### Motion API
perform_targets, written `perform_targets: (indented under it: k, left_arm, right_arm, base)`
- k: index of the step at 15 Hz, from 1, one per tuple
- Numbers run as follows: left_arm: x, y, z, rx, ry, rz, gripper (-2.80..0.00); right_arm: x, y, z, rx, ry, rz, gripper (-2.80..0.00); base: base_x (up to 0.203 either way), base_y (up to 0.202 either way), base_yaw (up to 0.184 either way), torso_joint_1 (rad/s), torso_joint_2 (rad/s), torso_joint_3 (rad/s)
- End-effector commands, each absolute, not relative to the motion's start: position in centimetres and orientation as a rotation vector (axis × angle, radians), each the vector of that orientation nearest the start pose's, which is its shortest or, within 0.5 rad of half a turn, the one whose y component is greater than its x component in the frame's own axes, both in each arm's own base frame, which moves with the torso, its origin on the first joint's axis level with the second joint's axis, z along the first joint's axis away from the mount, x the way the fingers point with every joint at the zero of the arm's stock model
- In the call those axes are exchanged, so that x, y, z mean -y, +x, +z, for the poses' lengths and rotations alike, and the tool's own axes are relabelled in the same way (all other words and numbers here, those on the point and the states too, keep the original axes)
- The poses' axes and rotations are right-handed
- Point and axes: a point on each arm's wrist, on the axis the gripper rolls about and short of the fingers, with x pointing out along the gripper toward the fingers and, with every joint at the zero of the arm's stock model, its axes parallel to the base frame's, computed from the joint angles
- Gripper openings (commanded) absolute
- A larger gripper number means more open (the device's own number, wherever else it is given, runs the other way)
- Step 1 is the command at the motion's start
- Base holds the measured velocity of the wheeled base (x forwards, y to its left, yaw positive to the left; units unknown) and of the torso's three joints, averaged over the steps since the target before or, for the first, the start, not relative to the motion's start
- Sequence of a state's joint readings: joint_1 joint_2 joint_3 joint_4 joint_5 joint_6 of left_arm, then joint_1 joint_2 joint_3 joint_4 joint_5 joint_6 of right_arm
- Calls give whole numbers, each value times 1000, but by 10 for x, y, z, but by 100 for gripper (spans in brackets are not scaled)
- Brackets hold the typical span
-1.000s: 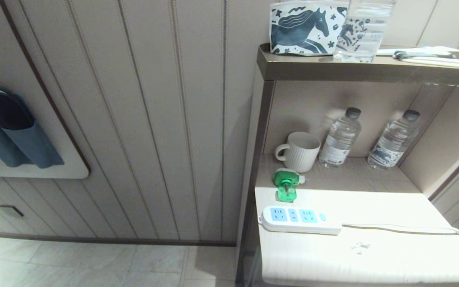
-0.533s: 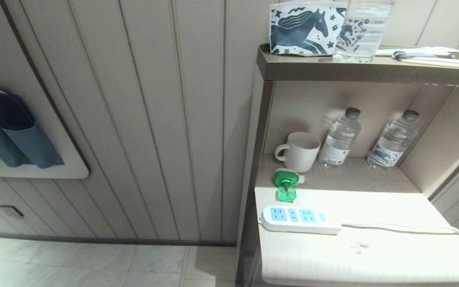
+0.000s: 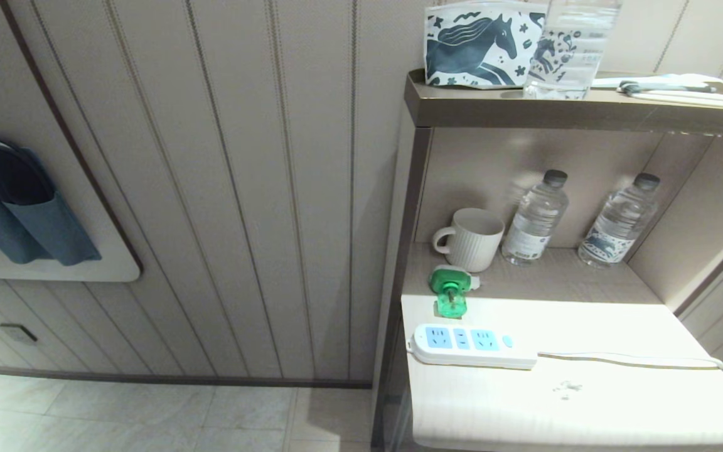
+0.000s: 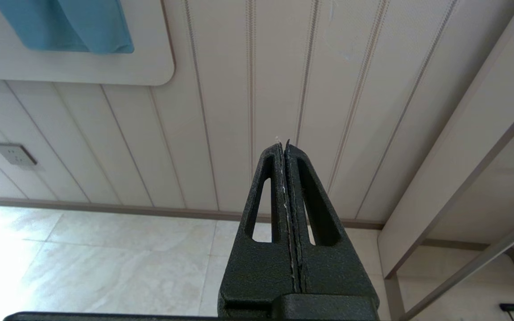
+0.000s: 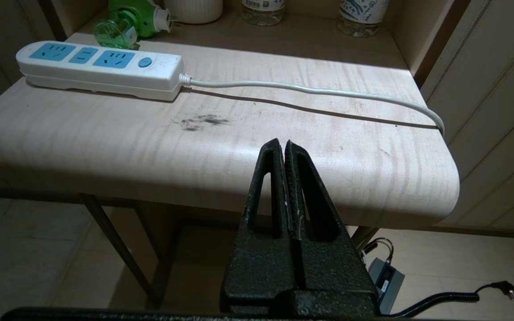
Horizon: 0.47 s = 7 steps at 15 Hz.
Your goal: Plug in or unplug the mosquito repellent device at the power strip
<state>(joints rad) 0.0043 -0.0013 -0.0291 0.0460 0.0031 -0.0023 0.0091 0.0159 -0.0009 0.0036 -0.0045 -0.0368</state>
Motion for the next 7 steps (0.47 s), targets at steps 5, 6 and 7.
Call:
perform_targets:
  k: [5,6,7]
  left_arm:
    - [0,-25,79,-17,-3,9,-280]
    - [0,-25,79,-17,-3,8,-280]
    - [0,-25,79,-17,-2,8,-280]
  right_arm:
    - [1,-22,75,-15,-6,-12,-280]
    - [1,-22,75,-15,-5,-12,-280]
    - [1,-22,75,-14,-3,-12,-280]
  base:
    - [0,0,0,0,0,0]
    - [0,0,0,0,0,0]
    - [0,0,0,0,0,0]
